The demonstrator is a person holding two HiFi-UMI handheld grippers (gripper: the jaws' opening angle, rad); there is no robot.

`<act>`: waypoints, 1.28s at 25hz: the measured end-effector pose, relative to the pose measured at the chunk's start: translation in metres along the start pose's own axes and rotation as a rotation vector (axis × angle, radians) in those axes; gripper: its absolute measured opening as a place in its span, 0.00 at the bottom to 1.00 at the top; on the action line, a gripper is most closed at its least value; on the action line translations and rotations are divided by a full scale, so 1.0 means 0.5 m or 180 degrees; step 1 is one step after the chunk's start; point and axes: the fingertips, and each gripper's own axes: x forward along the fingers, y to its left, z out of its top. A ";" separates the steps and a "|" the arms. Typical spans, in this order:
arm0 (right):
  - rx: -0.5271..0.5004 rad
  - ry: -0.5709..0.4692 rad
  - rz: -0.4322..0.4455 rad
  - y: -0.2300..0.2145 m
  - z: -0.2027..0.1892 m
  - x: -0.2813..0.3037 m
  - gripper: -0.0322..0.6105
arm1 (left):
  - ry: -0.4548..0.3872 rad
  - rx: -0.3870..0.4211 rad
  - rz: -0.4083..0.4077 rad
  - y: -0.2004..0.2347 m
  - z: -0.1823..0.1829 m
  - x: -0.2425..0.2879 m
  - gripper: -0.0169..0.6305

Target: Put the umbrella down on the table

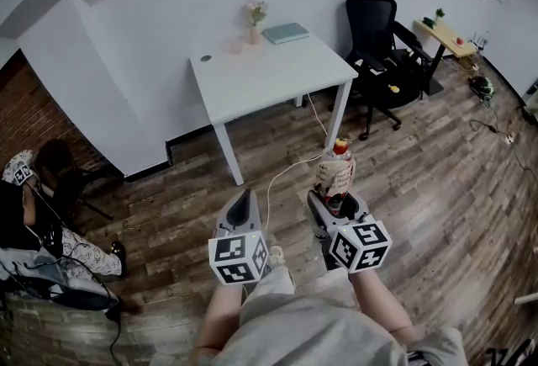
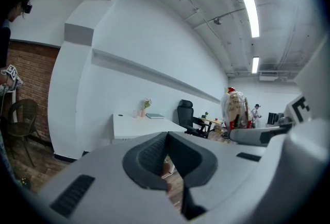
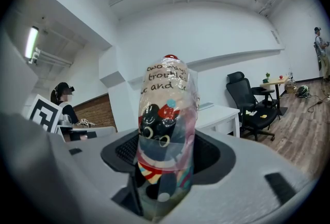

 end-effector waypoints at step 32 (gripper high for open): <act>0.0011 -0.0029 -0.0206 -0.129 0.139 0.514 0.47 | 0.0164 0.0003 -0.0090 0.248 0.117 0.495 0.04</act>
